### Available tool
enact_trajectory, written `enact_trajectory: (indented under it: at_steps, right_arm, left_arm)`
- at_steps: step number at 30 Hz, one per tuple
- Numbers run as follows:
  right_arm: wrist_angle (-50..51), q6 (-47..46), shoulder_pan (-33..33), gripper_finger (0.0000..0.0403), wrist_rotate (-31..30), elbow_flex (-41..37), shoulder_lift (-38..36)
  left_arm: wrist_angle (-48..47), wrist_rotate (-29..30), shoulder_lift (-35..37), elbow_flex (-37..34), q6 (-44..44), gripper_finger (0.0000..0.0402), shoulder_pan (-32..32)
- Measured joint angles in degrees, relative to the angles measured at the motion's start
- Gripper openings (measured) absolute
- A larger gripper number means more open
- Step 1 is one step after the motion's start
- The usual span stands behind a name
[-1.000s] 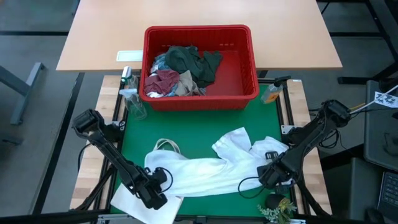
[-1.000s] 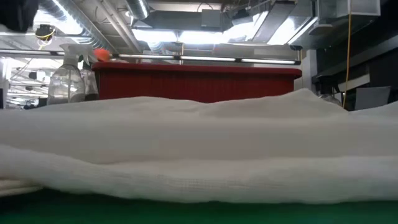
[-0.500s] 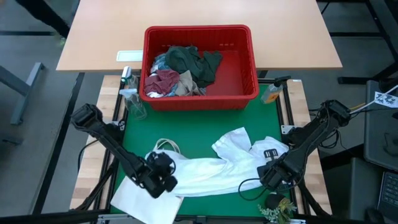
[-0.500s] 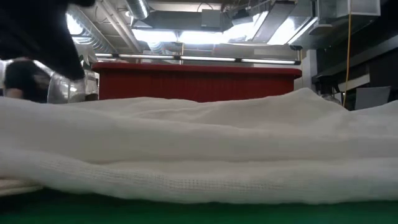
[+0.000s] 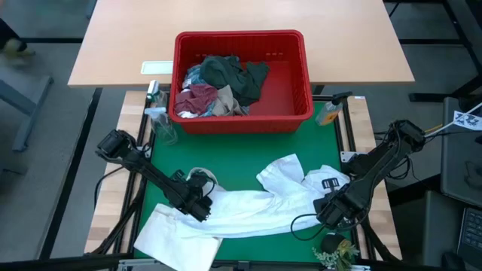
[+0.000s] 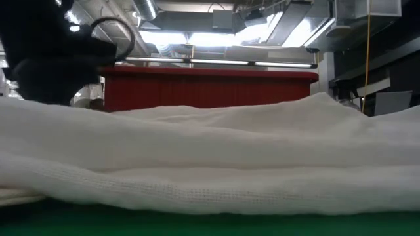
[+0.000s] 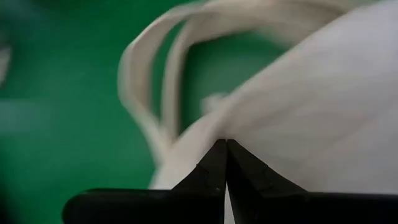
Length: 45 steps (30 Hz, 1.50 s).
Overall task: Fold Laundry from Bin
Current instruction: Fold the white polo shirt
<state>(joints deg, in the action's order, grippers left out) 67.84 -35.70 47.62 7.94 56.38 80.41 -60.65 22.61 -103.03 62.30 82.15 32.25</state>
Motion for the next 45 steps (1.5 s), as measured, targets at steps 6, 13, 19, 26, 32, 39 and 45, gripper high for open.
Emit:
enact_trajectory:
  at_steps: [6,13,19,26,32,39,45]
  right_arm:
    - [3.2,-3.3,0.0,0.0080,-3.5,0.0,-4.7]
    - [5.6,-6.7,0.0,0.0080,-8.9,0.0,-11.0]
    - [7.0,-8.3,0.0,0.0080,-19.5,0.0,-14.3]
    - [9.1,-11.8,0.0,0.0080,-28.8,0.0,-14.4]
    - [9.1,-11.3,0.0,0.0080,-29.2,0.0,-14.4]
    - [7.7,-8.1,-2.3,0.0080,-29.4,0.0,-14.4]
    - [1.7,-0.4,-8.8,0.0080,-29.4,-1.1,-14.3]
  left_arm:
    - [-5.3,-3.0,-0.8,-2.0,3.2,0.0002,0.9]
    - [-5.0,-12.5,-0.7,-9.2,5.6,0.0002,3.0]
    - [-10.3,-19.0,-0.8,-12.1,9.4,0.0002,4.1]
    - [-17.0,-20.5,1.3,-9.6,10.8,0.0002,4.5]
    - [-20.4,-18.9,3.7,-4.0,9.9,0.0002,4.6]
    - [-17.9,-16.4,3.8,2.2,3.5,0.0002,4.4]
    - [-6.6,-8.7,3.8,4.9,2.8,0.0002,4.3]
